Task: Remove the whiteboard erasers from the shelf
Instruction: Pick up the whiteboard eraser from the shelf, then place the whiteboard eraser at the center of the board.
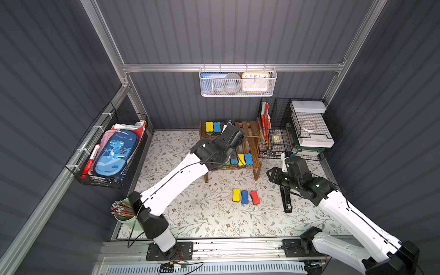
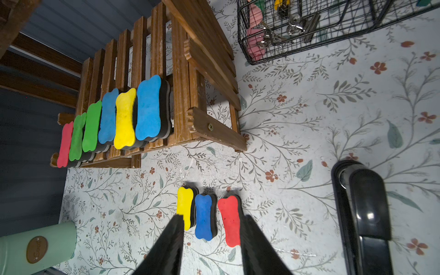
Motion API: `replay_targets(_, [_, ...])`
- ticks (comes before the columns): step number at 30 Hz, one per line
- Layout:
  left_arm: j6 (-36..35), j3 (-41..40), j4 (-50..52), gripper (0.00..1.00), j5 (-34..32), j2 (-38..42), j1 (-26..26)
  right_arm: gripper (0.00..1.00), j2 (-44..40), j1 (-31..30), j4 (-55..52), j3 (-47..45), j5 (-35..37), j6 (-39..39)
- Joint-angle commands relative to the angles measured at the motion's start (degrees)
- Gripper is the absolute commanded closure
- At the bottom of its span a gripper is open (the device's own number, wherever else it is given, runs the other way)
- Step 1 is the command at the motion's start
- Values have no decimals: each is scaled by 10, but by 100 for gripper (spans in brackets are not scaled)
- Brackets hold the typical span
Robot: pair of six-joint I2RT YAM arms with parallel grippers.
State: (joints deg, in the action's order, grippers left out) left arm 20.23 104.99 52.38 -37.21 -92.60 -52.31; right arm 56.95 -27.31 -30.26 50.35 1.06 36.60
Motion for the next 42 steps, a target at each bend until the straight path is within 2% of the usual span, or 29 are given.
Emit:
replay_targets(1, [59, -72, 11, 68, -26, 45, -22, 57, -5, 2, -1, 7, 2, 3])
replay_targets(8, [191, -231, 47, 70, -26, 122, -91, 57, 2, 2, 6, 4, 2, 4])
replay_targets(14, [284, -363, 49, 70, 40, 147, -113, 57, 6, 3, 12, 4, -2, 4])
replay_targets(18, [311, -427, 17, 71, 88, 132, -115, 57, 1, 2, 12, 4, 2, 2])
replay_targets(22, [315, -451, -32, 70, 97, 98, -115, 57, 0, 3, 8, 5, 4, -2])
replay_targets(31, [240, -448, -137, 69, 88, -2, -114, 57, -10, 8, -14, 20, 17, -13])
replay_targets(42, [222, -439, -177, 69, 83, -68, -101, 57, -31, 18, -22, 12, 16, -14])
